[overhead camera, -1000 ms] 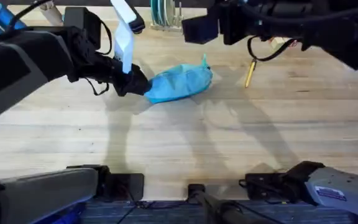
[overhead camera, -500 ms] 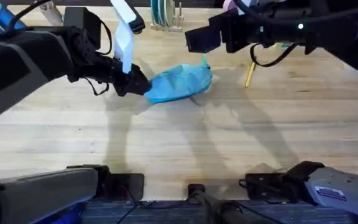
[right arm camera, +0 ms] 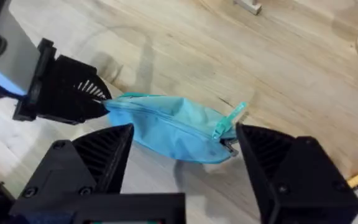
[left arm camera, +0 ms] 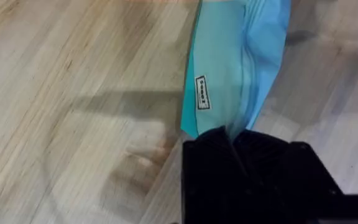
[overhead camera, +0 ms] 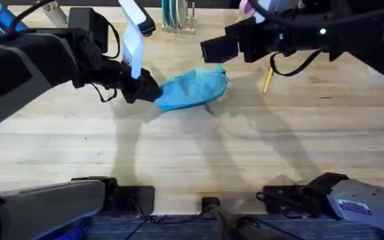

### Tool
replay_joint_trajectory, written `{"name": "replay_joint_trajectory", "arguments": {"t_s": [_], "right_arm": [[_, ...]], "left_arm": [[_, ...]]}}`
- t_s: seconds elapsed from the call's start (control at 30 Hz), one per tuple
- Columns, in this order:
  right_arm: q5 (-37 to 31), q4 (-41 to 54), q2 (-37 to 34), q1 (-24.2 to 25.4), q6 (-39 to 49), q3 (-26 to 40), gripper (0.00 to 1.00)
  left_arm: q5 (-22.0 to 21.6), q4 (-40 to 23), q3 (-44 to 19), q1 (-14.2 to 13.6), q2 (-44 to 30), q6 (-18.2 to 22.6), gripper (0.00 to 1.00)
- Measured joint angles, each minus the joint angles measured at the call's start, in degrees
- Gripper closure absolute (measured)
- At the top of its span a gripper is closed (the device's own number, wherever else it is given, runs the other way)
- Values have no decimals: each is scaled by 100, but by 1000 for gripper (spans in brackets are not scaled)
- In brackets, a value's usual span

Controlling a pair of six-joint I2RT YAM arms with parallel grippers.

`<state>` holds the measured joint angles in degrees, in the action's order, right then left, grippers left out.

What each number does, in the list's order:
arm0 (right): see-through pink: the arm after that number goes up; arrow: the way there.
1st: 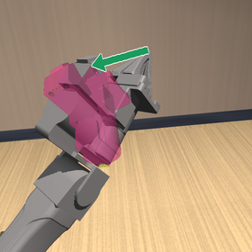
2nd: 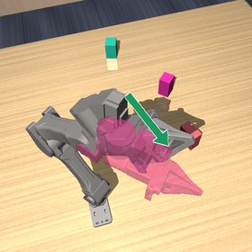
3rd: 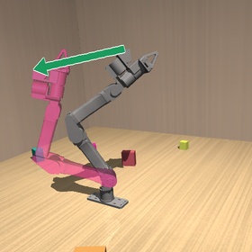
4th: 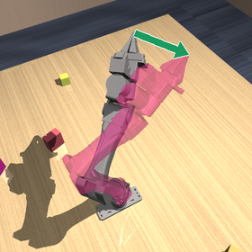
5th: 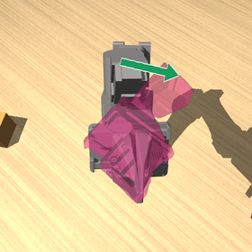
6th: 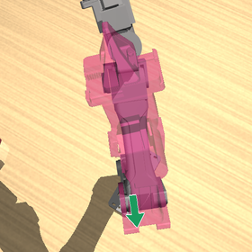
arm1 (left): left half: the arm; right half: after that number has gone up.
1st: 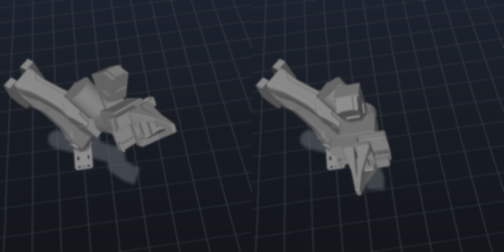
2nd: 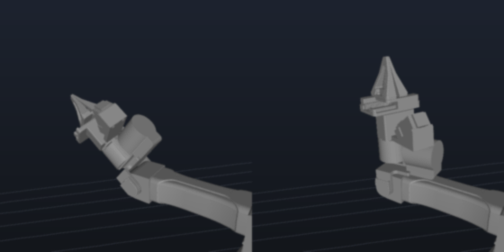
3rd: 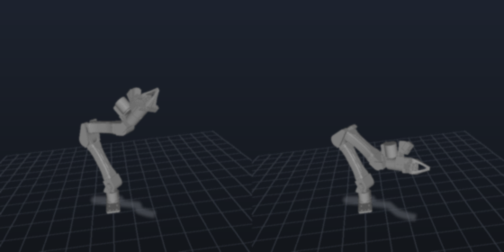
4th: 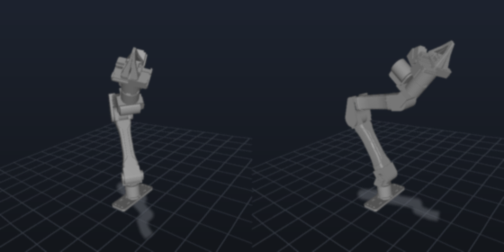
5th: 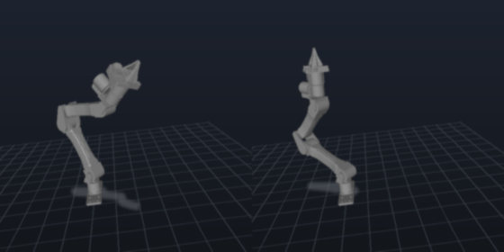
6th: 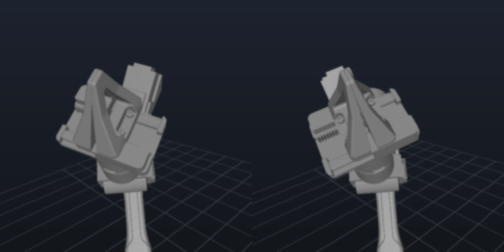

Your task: Unzip the bag, pick up the pens from the table one at a time and place them inside, then zip the bag closed.

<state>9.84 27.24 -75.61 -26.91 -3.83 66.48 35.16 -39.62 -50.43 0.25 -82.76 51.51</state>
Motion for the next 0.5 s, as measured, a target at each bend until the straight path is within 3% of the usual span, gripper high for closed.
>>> {"name": "replay_joint_trajectory", "arguments": {"t_s": [0.27, 0.5], "right_arm": [[-173, 446, 0, 166, -856, 146, 6], [-199, 1710, -208, 166, -1024, 1168, 5]], "left_arm": [[0, 0, 0, 0, 0, 0, 959], [0, 0, 0, 0, 0, 0, 959]]}}
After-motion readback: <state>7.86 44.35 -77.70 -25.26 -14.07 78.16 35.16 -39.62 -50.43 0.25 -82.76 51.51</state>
